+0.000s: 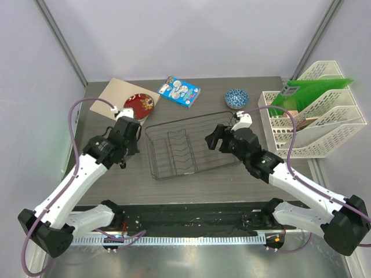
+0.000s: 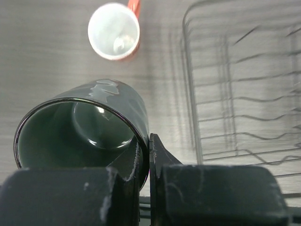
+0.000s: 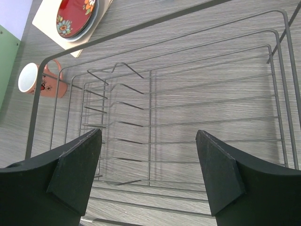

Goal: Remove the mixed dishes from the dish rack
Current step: Place the cup at the center of the board.

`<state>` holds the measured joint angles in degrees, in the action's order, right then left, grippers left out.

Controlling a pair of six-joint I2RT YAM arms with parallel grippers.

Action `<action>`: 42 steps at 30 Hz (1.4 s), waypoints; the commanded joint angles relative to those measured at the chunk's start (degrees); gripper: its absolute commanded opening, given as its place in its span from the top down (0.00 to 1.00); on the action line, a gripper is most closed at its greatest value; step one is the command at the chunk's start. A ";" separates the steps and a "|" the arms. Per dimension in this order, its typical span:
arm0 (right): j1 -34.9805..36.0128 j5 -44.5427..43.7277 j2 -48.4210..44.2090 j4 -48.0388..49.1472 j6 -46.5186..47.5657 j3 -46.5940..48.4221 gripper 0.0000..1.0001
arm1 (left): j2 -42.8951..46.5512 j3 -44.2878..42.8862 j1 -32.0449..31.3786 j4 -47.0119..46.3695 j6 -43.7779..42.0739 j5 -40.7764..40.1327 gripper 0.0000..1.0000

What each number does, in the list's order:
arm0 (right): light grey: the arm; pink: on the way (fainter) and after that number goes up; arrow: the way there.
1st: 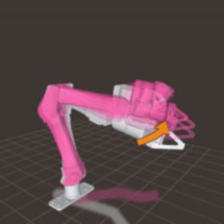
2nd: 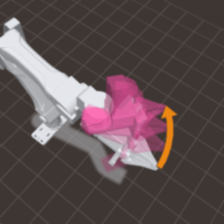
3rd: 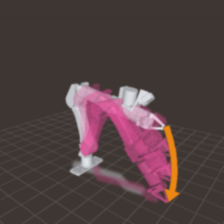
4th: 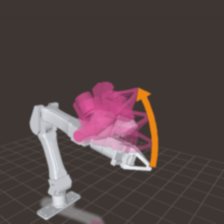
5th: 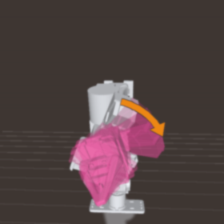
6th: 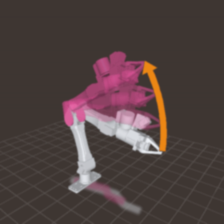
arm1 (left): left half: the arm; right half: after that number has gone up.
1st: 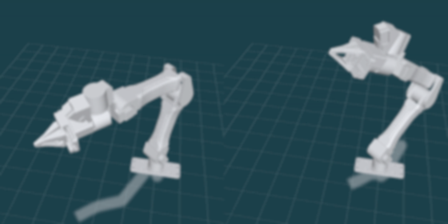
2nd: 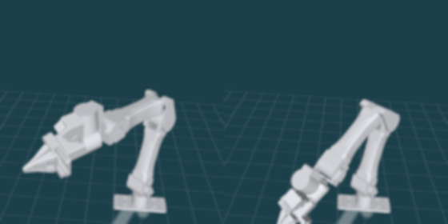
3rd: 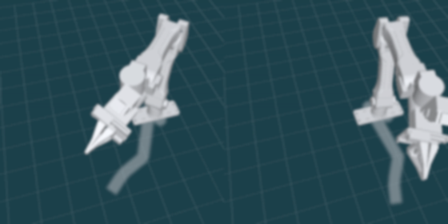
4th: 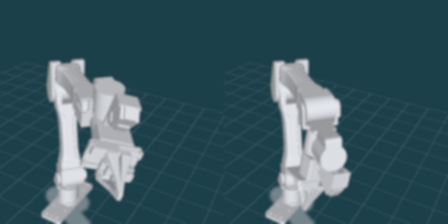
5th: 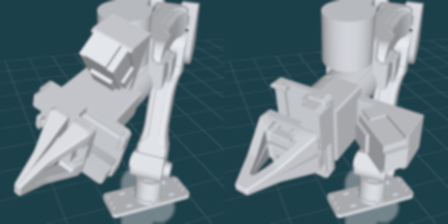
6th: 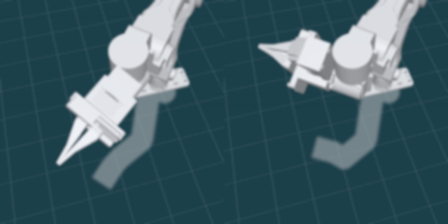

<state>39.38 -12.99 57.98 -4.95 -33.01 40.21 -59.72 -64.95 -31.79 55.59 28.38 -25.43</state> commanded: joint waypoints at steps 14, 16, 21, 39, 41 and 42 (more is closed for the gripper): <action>0.18 -1.33 -7.44 3.28 1.64 -4.43 0.14 | -10.15 13.09 1.73 -17.44 7.30 7.85 1.00; 0.18 -1.33 -7.53 3.37 1.81 -4.78 0.14 | -10.94 13.62 1.82 -17.97 7.48 8.03 1.00; 0.18 -1.33 -7.26 3.37 2.25 -4.87 0.14 | -12.87 14.94 1.82 -18.59 8.09 8.12 1.00; 0.26 -1.68 -6.38 3.37 2.61 -4.52 0.14 | -8.92 11.17 1.91 -12.97 7.65 4.69 0.29; 0.26 -1.77 -6.47 3.28 2.60 -4.35 0.14 | -6.99 8.72 1.91 -10.16 7.65 3.29 0.23; 0.18 -1.86 -6.38 3.28 2.69 -4.09 0.14 | -6.29 7.91 1.91 -8.41 7.22 2.67 0.21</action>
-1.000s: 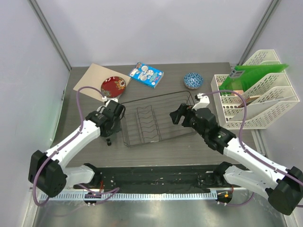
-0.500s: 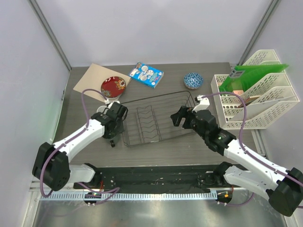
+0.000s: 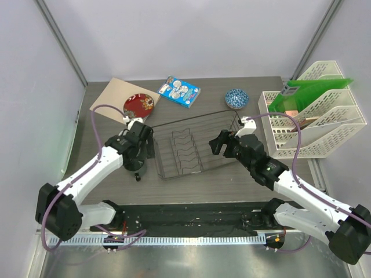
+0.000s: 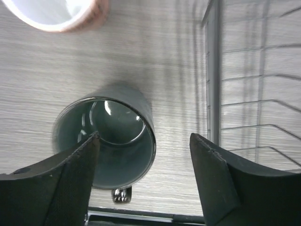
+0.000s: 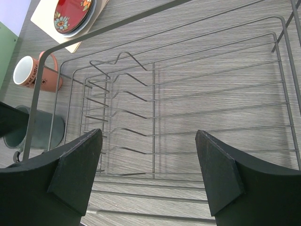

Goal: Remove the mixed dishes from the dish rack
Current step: Place the cup at the center of the board, then reset both arms

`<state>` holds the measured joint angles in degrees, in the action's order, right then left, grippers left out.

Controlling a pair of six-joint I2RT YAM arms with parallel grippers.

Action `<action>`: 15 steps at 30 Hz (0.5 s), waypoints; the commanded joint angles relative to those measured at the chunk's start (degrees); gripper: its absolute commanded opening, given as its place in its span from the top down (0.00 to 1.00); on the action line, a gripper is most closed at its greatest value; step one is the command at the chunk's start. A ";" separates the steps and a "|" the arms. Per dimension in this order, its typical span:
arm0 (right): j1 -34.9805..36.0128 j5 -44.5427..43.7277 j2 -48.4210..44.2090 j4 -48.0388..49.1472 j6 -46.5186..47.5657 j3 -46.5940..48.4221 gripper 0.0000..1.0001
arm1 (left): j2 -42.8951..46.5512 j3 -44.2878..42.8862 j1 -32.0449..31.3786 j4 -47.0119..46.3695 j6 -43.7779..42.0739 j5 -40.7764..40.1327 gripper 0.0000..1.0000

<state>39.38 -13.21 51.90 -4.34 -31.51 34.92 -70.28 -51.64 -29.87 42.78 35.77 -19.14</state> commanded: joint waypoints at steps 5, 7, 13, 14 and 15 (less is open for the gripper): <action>0.18 -1.99 0.74 2.67 1.80 2.26 0.14 | 9.62 -11.02 -0.02 8.62 -1.49 -8.27 0.00; 0.18 -1.99 1.18 2.84 1.97 3.05 0.14 | 10.51 -13.92 -0.10 10.47 -2.19 -9.25 0.00; 0.18 -2.17 2.86 3.55 2.24 4.19 0.14 | 14.03 -15.78 -0.10 9.95 -1.76 -12.68 0.00; 0.26 -2.26 3.38 3.72 2.24 4.19 0.14 | 14.03 -15.69 -0.19 9.78 -1.58 -12.68 0.00; 0.18 -2.26 3.56 3.90 2.41 4.28 0.14 | 13.86 -15.60 -0.19 9.43 -1.58 -12.07 0.00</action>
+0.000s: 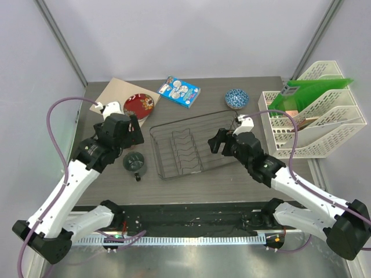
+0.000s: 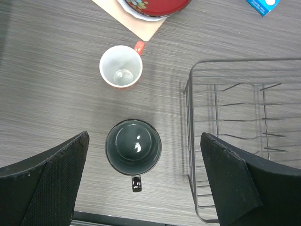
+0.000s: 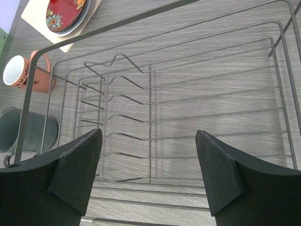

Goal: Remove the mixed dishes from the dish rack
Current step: Reset both arms

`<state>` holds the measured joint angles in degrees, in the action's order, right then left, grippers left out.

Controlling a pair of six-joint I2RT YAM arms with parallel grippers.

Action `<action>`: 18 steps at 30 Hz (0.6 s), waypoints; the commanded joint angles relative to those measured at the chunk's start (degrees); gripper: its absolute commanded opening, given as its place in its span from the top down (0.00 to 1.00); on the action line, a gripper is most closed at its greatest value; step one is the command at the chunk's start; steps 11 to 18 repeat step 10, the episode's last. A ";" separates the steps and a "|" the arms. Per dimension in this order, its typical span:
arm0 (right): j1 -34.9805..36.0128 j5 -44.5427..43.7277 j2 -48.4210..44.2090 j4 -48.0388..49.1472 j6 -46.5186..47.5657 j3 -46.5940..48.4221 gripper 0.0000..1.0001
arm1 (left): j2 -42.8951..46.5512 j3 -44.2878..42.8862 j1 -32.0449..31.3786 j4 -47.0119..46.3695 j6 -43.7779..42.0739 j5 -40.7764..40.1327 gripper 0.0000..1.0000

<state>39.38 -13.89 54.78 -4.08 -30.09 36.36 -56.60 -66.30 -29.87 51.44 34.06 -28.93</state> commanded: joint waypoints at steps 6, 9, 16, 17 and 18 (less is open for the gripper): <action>0.18 -0.79 2.95 3.81 0.47 3.98 0.15 | -1.32 0.91 -6.51 -1.34 0.91 -5.16 0.00; 0.26 -0.44 3.84 5.74 0.03 4.42 0.16 | -2.81 0.21 -10.47 -1.43 1.88 -10.00 0.00; 0.18 -0.52 4.45 5.75 0.11 4.86 0.16 | -3.16 -0.23 -11.08 -1.43 1.71 -10.53 0.00; 0.18 -0.52 4.45 5.75 0.11 4.86 0.16 | -3.16 -0.23 -11.08 -1.43 1.71 -10.53 0.00; 0.18 -0.52 4.45 5.75 0.11 4.86 0.16 | -3.16 -0.23 -11.08 -1.43 1.71 -10.53 0.00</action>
